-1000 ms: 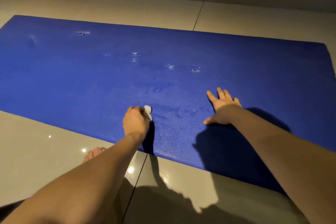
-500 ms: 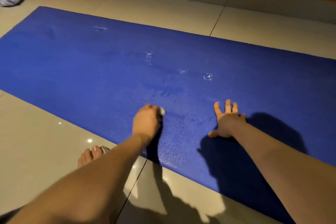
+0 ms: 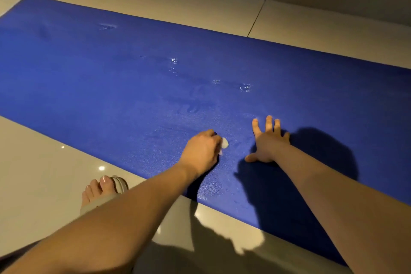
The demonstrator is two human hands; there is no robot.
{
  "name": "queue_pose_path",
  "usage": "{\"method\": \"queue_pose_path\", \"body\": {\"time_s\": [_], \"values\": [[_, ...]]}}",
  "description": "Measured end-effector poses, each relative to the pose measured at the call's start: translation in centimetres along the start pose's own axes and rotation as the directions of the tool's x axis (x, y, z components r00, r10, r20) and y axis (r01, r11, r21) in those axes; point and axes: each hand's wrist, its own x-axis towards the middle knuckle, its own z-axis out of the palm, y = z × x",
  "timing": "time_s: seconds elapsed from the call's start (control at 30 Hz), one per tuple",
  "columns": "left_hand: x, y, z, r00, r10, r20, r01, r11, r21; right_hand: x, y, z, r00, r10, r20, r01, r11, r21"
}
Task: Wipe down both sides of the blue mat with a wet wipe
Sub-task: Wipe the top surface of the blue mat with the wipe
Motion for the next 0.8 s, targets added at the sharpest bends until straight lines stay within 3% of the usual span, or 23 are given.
{"method": "queue_pose_path", "body": {"time_s": [0.1,0.2,0.27,0.37,0.5,0.6,0.7,0.8], "values": [[0.8,-5.0,-2.7,0.978,-0.201,-0.065,0.205,0.976,0.074,0.1,-0.1,-0.2,1.000,0.002,0.011,-0.002,1.000,-0.012],[0.5,-9.3,-4.4,0.862,-0.473,-0.184,0.484,0.875,0.016,0.4,-0.5,-1.1,1.000,0.021,-0.012,-0.022,0.996,-0.086],[-0.1,-9.2,-4.1,0.805,-0.546,-0.232,0.553,0.832,-0.038,0.9,-0.9,-3.0,0.993,0.001,-0.121,-0.010,0.997,-0.074],[-0.4,-5.6,-1.6,0.830,-0.508,-0.232,0.482,0.861,-0.162,2.6,-1.1,-5.9,0.967,-0.054,-0.248,0.059,0.998,0.013],[0.3,0.2,1.6,0.952,-0.279,-0.125,0.249,0.946,-0.209,5.2,-1.8,-6.2,0.978,-0.181,-0.105,0.178,0.983,-0.030],[1.6,-0.7,0.8,0.981,-0.184,-0.065,0.173,0.974,-0.145,5.9,-2.3,-5.7,0.984,-0.174,-0.043,0.168,0.980,-0.105],[2.7,-4.4,-1.7,0.960,-0.264,-0.096,0.258,0.963,-0.077,5.8,-2.4,-5.9,0.985,-0.167,-0.037,0.160,0.975,-0.155],[3.6,-9.5,-4.5,0.844,-0.493,-0.211,0.495,0.867,-0.048,5.9,-2.5,-5.9,0.984,-0.172,-0.037,0.161,0.966,-0.201]]}}
